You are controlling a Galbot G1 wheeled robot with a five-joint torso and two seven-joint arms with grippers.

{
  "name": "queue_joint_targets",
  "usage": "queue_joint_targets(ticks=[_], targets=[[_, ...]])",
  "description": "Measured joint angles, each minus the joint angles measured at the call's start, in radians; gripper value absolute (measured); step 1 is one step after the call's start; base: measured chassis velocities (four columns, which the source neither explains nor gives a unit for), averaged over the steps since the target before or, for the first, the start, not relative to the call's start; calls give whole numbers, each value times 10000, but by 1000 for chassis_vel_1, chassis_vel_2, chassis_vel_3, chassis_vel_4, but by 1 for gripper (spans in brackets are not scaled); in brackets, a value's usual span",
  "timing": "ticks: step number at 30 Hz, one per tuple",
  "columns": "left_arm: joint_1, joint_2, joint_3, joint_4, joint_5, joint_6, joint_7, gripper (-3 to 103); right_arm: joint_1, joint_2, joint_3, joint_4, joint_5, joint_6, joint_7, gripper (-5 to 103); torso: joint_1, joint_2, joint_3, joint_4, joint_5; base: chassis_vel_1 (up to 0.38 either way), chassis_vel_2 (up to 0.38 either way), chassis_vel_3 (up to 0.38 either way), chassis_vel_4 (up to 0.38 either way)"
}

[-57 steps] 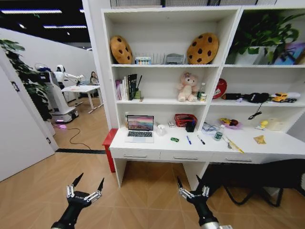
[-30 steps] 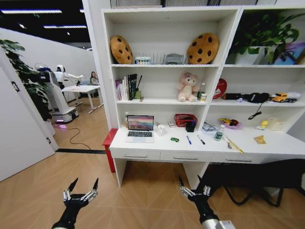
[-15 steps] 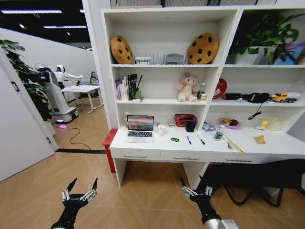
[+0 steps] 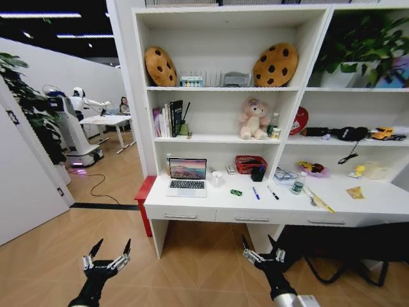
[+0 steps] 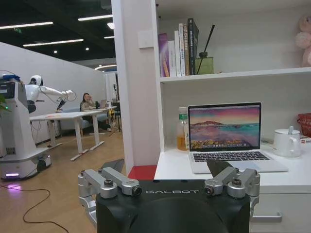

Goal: Organize the objects on the table.

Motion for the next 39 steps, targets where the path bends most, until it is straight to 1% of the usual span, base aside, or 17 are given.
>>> queue_joint_targets(ticks=[1,4,5,9,11,15,19,21,25,26,27,29,34,35,37,38,39], targets=[[0,4,-3,0,0,0,0,97,-2,3,-9,-1,-2,8,0,100,-3,2,-2,1,10,-274,260,280,-281],[-2,8,-5,1,-1,0,-6,97,1,5,-27,-9,-3,93,-20,100,-2,1,-1,2,3,-275,290,280,-280],[-2,8,-5,1,0,-2,-6,97,9,3,-36,-18,-4,145,-46,100,-1,0,-1,2,8,-287,286,271,-309],[13,15,-7,1,2,-7,-8,97,18,4,-49,-20,-5,193,-70,100,-1,1,-1,-1,4,-306,322,306,-301],[13,27,-8,2,2,-6,-10,97,23,8,-52,-20,-5,208,-72,100,0,0,0,4,10,-274,308,283,-316],[5,45,1,9,1,-2,-17,97,23,11,-56,-30,-5,267,-73,100,-2,2,-2,-2,6,-280,301,306,-293],[0,48,14,28,9,5,-20,97,58,-3,-57,-48,-17,270,-73,100,2,0,0,4,9,-269,260,251,-264],[-3,53,18,32,11,10,-23,97,66,-7,-56,-58,-27,270,-72,100,0,1,-1,-1,2,-252,265,257,-256],[-41,77,17,41,18,30,-112,97,121,-11,-41,-104,-88,341,-34,100,0,0,0,1,6,-213,220,223,-214],[-70,101,5,40,62,20,-151,94,139,-9,-36,-116,-95,406,-22,100,0,0,-1,3,6,-172,185,178,-149],[-70,101,5,40,62,20,-151,94,139,-9,-36,-116,-95,406,-22,100,0,0,-1,3,6,-172,185,178,-149],[-187,177,-37,-32,282,-142,-215,99,149,13,-23,-123,-157,471,3,100,7,-2,1,0,4,-161,114,140,-133],[-240,273,-87,-137,451,-308,-257,100,77,41,-58,-110,-394,490,7,100,-2,-1,0,1,6,-45,36,32,-37],[-238,294,-101,-140,484,-320,-255,102,54,47,-75,-107,-486,492,7,100,-8,3,-3,0,6,34,-34,-59,38],[-228,316,-137,-71,570,-390,-209,93,44,54,-90,-109,-624,496,56,100,-11,5,-4,1,6,16,-30,-29,19],[-228,316,-137,-71,570,-390,-209,93,44,54,-90,-109,-624,496,56,100,-11,5,-4,1,6,0,0,0,0],[-222,324,-142,-39,575,-424,-181,88,42,54,-91,-111,-642,497,130,100,-11,6,-4,2,5,0,0,0,0]])
